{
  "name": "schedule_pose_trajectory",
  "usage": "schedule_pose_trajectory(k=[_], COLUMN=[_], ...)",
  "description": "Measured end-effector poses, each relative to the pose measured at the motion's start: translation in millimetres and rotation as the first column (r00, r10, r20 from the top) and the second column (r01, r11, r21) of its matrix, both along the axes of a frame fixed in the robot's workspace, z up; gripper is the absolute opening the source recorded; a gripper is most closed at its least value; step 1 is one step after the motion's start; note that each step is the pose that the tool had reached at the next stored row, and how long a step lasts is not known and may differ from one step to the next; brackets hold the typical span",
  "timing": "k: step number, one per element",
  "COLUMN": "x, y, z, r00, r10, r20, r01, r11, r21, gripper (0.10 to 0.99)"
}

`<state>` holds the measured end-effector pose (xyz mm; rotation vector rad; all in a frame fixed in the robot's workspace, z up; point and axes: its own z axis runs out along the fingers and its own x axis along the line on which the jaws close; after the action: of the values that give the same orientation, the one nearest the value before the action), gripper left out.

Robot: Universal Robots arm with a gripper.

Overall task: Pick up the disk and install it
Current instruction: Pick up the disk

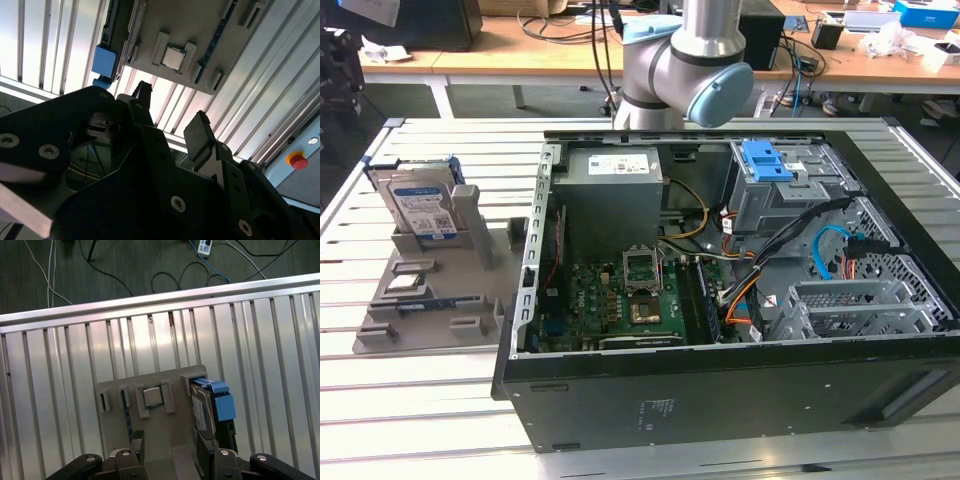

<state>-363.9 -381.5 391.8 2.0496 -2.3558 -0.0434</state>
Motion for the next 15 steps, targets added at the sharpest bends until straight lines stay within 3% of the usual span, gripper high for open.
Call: schedule_pose_trajectory(k=[15], x=[9.1], y=[2.1], z=[-3.7], r00=[1.0], r10=[0.0], r20=[0.0], r01=[0.0], r11=[0.9999], r21=[-0.011], gripper=[0.541])
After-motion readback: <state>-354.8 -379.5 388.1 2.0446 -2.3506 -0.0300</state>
